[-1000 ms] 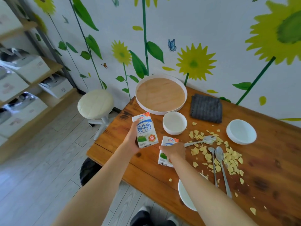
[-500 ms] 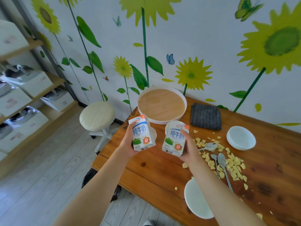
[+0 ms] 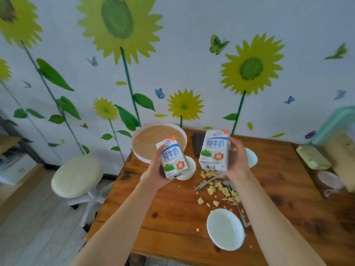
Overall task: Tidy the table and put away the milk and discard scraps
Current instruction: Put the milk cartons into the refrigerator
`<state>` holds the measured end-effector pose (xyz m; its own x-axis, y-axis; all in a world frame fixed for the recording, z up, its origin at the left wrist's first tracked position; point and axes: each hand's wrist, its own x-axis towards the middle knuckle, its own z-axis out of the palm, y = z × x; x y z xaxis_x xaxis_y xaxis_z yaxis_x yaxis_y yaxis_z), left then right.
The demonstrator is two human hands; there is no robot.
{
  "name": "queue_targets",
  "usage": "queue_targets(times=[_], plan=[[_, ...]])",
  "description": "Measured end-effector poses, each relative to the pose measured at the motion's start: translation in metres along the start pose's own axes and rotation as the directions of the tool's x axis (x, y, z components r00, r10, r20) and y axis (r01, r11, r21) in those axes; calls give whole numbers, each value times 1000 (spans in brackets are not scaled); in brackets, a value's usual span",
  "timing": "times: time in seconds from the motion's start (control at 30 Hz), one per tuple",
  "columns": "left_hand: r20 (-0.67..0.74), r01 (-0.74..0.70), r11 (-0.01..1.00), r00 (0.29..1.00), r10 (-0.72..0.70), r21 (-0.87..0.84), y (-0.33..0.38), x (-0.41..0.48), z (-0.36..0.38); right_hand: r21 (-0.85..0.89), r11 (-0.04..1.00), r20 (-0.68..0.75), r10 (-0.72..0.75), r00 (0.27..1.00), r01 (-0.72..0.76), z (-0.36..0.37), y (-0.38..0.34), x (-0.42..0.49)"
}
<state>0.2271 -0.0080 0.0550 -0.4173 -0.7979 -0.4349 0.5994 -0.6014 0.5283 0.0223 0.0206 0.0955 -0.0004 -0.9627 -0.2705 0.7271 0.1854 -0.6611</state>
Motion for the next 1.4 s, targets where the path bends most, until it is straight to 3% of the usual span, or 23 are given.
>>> queue_targets(times=[0.1,0.23,0.33,0.4,0.5,0.67,0.77,0.97,1.1,1.2,1.27,1.4], plan=[[43,60,998,997,-59,-20,-14,10,16,-295,955,-151,-74,986,27,10,-17,-26],[94,148,983,983,-159,112,-41,20,41,-697,717,-271,-254,929,-7,8,-30,-51],[206,230,951,940,-273,208,-72,21,59,-785,618,-305,-354,884,-24,3,-37,-73],[258,294,908,891,-373,297,-96,19,71,-868,492,-319,-445,837,-70,-5,-39,-88],[327,335,848,814,-481,412,-131,10,86,-919,341,-364,-551,751,-195,-19,-39,-112],[392,364,779,707,-588,511,-183,-14,107,-871,205,-466,-629,622,-446,-39,-38,-166],[417,395,717,614,-671,574,-216,-38,121,-826,214,-517,-656,550,-522,-52,-38,-210],[463,476,643,449,-765,600,-303,-123,126,-711,431,-680,-624,386,-555,-83,-12,-332],[447,473,566,348,-824,676,-355,-180,108,-612,522,-770,-565,297,-593,-100,16,-403],[465,491,569,329,-822,659,-370,-212,100,-578,542,-796,-539,276,-610,-102,28,-431],[482,479,600,358,-800,641,-366,-223,95,-573,553,-803,-525,281,-605,-96,33,-436],[522,451,652,390,-758,610,-331,-223,86,-626,518,-770,-527,358,-583,-74,34,-417]])
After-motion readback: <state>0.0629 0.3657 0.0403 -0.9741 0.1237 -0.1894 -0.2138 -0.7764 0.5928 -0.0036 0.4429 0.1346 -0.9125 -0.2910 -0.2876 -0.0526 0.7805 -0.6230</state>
